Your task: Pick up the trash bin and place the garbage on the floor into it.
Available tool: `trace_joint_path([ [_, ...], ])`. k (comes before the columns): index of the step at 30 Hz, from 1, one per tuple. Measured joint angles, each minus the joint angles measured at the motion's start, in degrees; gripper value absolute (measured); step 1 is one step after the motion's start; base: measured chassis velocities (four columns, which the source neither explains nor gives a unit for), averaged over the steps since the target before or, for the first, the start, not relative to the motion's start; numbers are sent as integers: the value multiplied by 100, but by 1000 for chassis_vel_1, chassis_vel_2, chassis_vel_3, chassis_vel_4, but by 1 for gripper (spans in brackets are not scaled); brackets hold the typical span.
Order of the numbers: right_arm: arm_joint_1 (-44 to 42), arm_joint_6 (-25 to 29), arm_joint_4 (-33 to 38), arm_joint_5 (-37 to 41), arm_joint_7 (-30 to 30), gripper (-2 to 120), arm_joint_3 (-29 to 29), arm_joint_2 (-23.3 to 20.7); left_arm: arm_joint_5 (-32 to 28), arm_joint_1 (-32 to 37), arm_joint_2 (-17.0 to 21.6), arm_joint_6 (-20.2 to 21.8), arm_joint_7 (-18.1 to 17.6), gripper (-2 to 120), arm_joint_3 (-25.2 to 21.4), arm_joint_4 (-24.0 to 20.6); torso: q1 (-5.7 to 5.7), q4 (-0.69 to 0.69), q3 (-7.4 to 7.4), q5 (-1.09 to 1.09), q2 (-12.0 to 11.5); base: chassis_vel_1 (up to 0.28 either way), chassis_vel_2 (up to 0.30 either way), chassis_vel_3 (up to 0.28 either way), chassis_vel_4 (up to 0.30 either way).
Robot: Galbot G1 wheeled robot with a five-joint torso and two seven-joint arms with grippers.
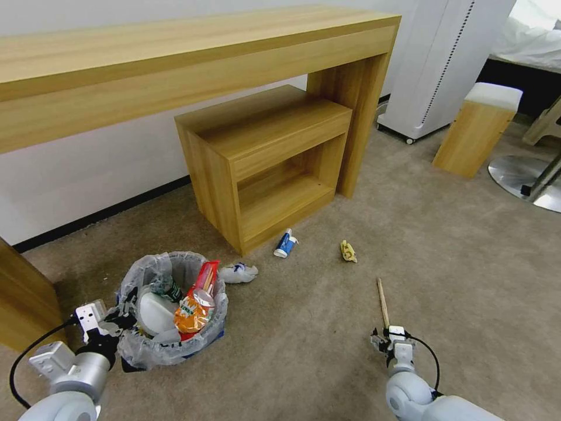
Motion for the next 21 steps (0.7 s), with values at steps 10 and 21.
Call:
trace_joint_path([
  [10,37,25,-155,-62,-3,88,-82,56,-23,4,9,-5,-1,3,4,-1,0,1,0,0,0,0,0,0,0],
  [21,30,114,-455,-203,-43,82,-115,115,-27,1,12,-5,-6,3,17,-2,0,0,0,0,0,0,0,0,0],
])
